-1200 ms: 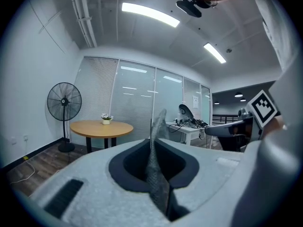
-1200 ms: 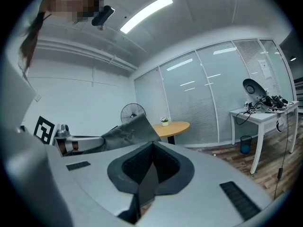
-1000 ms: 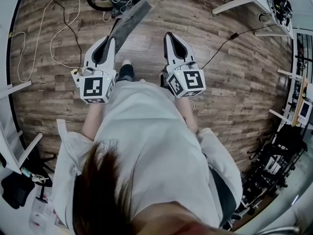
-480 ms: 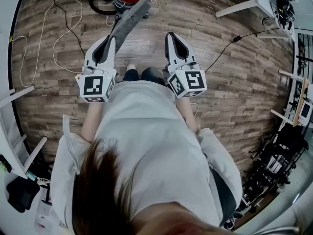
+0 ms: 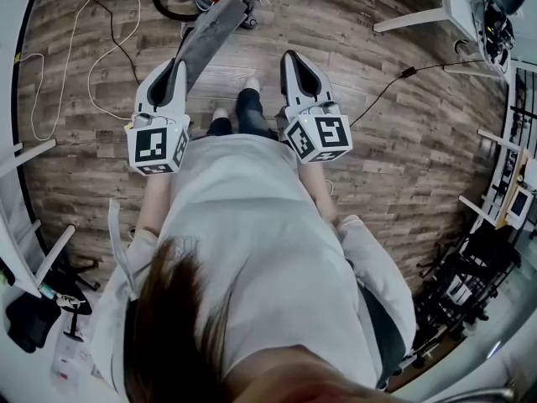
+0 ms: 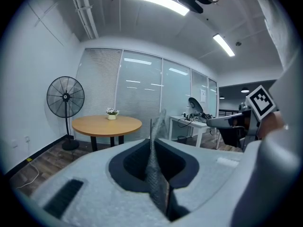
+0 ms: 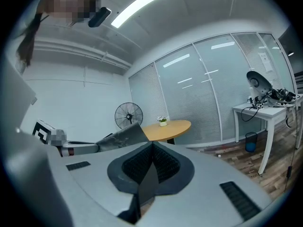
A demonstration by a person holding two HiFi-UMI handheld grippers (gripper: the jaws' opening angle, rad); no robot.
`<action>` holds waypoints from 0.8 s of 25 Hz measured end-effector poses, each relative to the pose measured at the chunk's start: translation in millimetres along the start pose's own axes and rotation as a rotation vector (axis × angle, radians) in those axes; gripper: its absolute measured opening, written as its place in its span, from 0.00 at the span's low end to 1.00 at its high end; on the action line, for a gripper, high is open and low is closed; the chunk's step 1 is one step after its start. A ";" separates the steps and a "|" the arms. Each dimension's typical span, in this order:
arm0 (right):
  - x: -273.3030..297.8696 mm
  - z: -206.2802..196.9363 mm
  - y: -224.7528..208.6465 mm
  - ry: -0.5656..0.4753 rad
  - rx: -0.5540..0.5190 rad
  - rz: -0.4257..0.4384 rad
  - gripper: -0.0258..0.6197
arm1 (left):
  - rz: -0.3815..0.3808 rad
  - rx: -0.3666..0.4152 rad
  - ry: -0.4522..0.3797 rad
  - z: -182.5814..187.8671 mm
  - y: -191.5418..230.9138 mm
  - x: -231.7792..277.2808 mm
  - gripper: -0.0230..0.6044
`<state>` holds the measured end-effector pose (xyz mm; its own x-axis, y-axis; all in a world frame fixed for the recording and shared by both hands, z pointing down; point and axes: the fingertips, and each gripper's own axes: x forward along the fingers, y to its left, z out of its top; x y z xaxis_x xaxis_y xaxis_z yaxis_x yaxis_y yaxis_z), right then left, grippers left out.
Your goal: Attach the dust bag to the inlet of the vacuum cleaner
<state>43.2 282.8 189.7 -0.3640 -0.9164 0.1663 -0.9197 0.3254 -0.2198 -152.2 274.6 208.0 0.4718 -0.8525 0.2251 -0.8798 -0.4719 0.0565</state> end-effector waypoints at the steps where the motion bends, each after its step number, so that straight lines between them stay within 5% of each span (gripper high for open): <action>1: 6.0 2.1 -6.5 0.002 0.002 0.008 0.04 | 0.014 -0.003 0.001 1.5 1.2 6.6 0.10; 20: 92.9 38.6 -128.5 0.030 -0.016 0.066 0.04 | 0.126 -0.029 -0.032 32.8 2.7 140.5 0.10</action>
<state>133.3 146.8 196.2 -0.4281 -0.8855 0.1808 -0.8956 0.3889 -0.2159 -86.4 146.2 207.9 0.3589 -0.9114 0.2014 -0.9332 -0.3547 0.0579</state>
